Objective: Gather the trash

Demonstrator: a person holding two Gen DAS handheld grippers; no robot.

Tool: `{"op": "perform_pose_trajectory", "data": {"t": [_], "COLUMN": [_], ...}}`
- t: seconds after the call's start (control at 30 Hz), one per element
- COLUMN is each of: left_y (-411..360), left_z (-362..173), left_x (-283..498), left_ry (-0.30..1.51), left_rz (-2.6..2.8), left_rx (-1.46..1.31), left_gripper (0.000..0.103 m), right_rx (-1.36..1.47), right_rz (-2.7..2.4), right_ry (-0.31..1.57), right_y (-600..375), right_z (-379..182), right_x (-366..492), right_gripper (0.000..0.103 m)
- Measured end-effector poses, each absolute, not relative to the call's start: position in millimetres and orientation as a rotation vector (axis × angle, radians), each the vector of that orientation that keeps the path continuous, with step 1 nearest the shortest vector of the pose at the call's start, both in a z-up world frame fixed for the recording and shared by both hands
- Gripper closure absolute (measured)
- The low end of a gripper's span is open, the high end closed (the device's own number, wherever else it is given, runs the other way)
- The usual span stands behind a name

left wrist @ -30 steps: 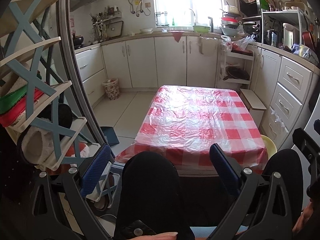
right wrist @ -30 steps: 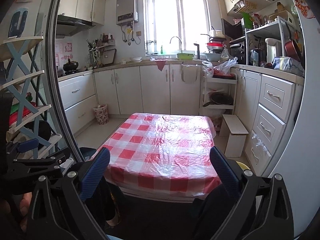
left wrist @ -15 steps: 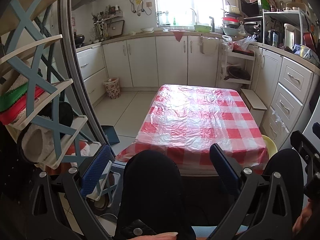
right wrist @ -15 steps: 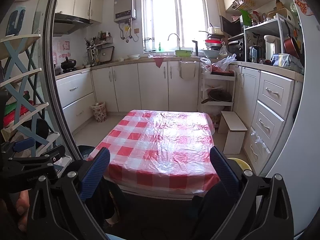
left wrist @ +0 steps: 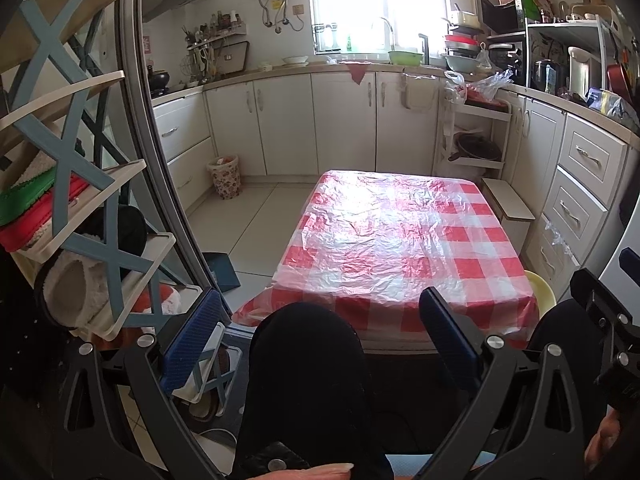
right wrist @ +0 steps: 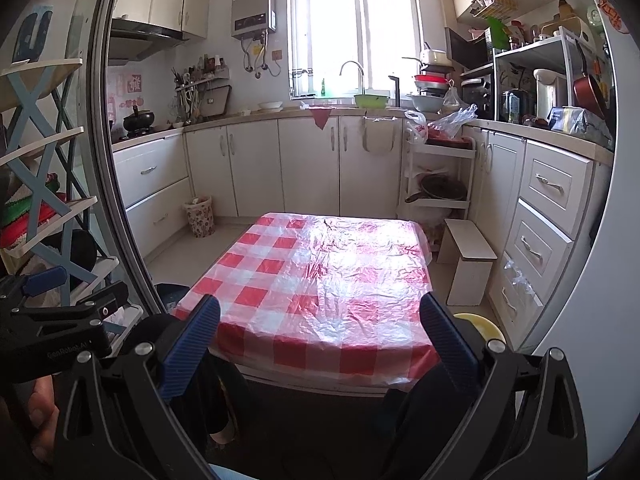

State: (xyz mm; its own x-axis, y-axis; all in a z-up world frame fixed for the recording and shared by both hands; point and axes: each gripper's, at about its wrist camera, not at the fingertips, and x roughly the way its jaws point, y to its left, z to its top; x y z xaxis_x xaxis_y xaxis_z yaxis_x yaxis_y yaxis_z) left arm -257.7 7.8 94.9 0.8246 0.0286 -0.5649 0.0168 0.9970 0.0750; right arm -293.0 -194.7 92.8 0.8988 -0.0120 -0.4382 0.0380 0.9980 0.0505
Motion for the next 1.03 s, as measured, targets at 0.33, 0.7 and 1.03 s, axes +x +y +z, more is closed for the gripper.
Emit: {"op": "perform_pose_trajectory", "data": {"t": [0.33, 0.7, 1.03], "left_y": [4.8, 3.8, 7.7], "left_z": [94.8, 97.2, 86.4], "left_x": [-256.4, -264.5, -254.4], "left_ry": [0.603, 0.555, 0.629], "left_rz": [0.005, 0.014, -0.023], "left_rx": [0.083, 0.082, 0.049], "left_gripper": [0.008, 0.008, 0.008], "right_rx": [0.06, 0.057, 0.053], "right_rz": [-0.031, -0.027, -0.027], "right_ry": [0.451, 0.443, 0.44], "right_y": [-195.8, -195.3, -195.2], "right_z": [93.1, 93.4, 91.8], "right_x": [-295.4, -296.2, -296.0], "right_gripper": [0.007, 0.007, 0.007]}}
